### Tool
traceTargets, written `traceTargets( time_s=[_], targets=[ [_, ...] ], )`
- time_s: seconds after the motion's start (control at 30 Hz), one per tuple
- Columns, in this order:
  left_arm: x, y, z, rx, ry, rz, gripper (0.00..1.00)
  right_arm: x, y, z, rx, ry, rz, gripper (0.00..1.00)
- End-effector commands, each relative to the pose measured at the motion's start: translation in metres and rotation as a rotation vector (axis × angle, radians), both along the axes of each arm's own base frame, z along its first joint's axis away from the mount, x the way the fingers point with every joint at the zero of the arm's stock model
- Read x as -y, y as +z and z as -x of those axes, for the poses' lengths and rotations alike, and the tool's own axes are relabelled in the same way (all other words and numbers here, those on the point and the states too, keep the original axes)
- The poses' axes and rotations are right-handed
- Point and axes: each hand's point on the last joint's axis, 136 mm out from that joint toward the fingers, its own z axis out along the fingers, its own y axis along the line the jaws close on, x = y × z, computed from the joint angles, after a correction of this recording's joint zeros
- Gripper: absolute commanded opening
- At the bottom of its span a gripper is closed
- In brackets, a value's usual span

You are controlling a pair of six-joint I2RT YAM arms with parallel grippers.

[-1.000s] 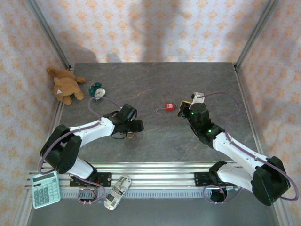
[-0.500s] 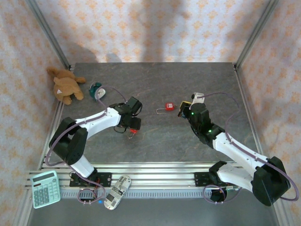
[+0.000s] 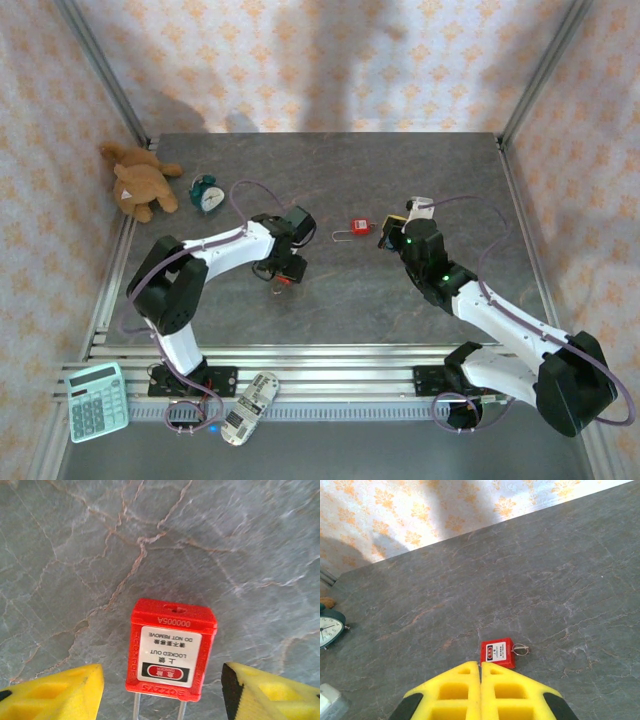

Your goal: Unlock with the key

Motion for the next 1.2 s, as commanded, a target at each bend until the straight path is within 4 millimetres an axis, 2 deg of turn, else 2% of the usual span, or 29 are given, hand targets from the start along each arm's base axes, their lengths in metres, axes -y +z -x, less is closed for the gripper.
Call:
traceTargets(
  time_s=[0.0, 0.43, 0.7, 0.93, 1.17],
  targets=[
    [-0.004, -0.003, 0.005, -0.024, -0.022, -0.037, 0.64, 0.002, 0.01, -0.004, 0.033, -0.018, 0.012, 0.04],
    [-0.004, -0.026, 0.009, -0.039, 0.002, -0.025, 0.58, 0.0, 0.011, -0.005, 0.031, -0.011, 0.008, 0.04],
    [0.0, -0.033, 0.007, -0.029, 0.017, -0.005, 0.46, 0.002, 0.009, -0.002, 0.026, -0.016, -0.002, 0.04],
    [0.002, -0.018, -0.003, 0.054, 0.031, 0.035, 0.36, 0.0, 0.013, -0.002, 0.024, -0.003, -0.008, 0.04],
    [0.024, 0.014, -0.019, 0.232, 0.014, 0.213, 0.33, -0.009, 0.014, -0.002, 0.009, 0.025, -0.052, 0.04]
  ],
)
